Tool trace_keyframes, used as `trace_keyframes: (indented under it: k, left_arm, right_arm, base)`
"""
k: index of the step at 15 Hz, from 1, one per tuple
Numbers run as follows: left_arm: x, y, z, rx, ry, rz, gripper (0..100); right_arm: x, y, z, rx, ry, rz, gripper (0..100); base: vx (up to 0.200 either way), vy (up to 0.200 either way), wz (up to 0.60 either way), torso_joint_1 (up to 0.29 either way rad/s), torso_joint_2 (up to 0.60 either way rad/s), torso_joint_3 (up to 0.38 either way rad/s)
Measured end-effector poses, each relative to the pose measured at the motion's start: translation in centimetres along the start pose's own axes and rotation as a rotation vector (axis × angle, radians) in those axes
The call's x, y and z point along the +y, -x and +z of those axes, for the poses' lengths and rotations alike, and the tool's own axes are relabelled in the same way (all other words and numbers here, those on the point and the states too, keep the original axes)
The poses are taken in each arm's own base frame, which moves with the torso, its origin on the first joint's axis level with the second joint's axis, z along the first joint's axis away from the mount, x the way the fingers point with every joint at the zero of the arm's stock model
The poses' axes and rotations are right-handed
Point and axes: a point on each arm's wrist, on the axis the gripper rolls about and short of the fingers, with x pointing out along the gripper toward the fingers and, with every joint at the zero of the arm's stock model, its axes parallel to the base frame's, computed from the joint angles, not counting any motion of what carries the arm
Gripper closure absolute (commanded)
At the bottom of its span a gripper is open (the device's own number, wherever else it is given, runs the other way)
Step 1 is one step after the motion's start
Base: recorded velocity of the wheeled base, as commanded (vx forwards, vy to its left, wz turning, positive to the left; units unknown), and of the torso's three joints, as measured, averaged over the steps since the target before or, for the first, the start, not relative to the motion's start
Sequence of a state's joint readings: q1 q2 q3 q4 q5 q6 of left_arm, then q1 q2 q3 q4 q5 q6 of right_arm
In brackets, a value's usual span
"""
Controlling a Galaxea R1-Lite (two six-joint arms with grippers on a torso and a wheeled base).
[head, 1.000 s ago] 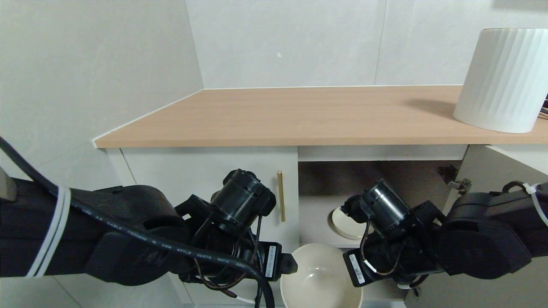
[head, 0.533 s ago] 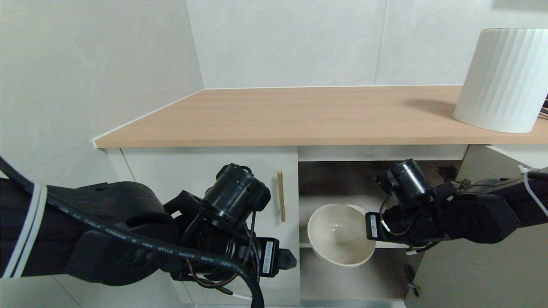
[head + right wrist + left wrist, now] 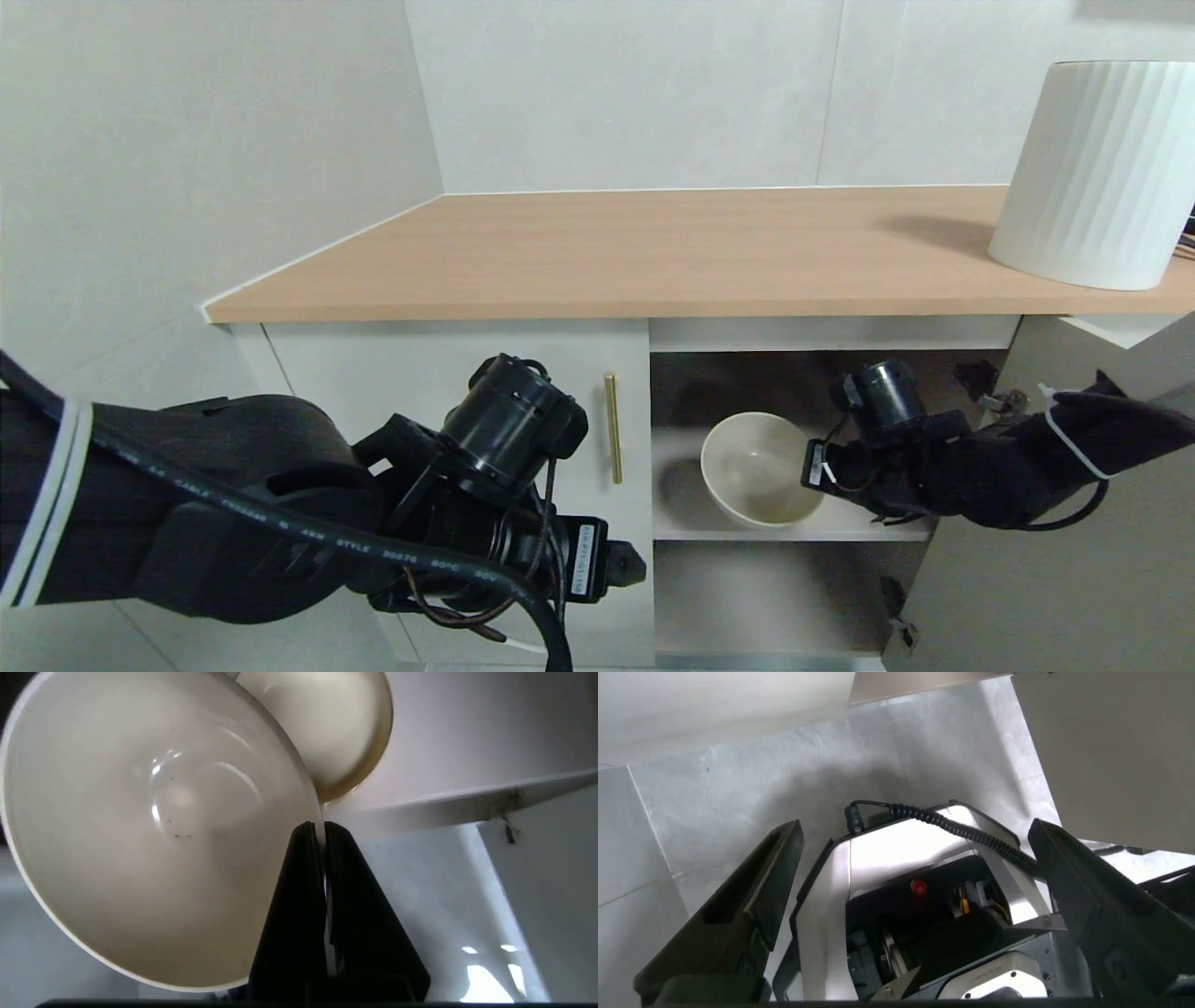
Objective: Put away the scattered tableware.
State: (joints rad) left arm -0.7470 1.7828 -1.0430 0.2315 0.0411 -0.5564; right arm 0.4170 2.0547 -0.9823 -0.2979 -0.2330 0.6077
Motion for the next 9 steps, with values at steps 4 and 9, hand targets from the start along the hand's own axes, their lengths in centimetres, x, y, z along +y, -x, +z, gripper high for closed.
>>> trace_keyframes:
  k: [4,9]
  left_arm:
    - [0.0,0.0,0.0,0.001,0.000,-0.001,0]
    - [0.0,0.0,0.0,0.002,0.000,-0.001,0]
  right_arm:
    - [-0.8,-2.3,0.5,-0.075,-0.060,-0.009,100]
    - [-1.7,-4.2,0.9,-0.091,-0.081,-0.051,100]
  base:
    - [0.000,0.000,0.00,0.000,0.00,0.000]
    - [0.000,0.000,0.00,0.000,0.00,0.000]
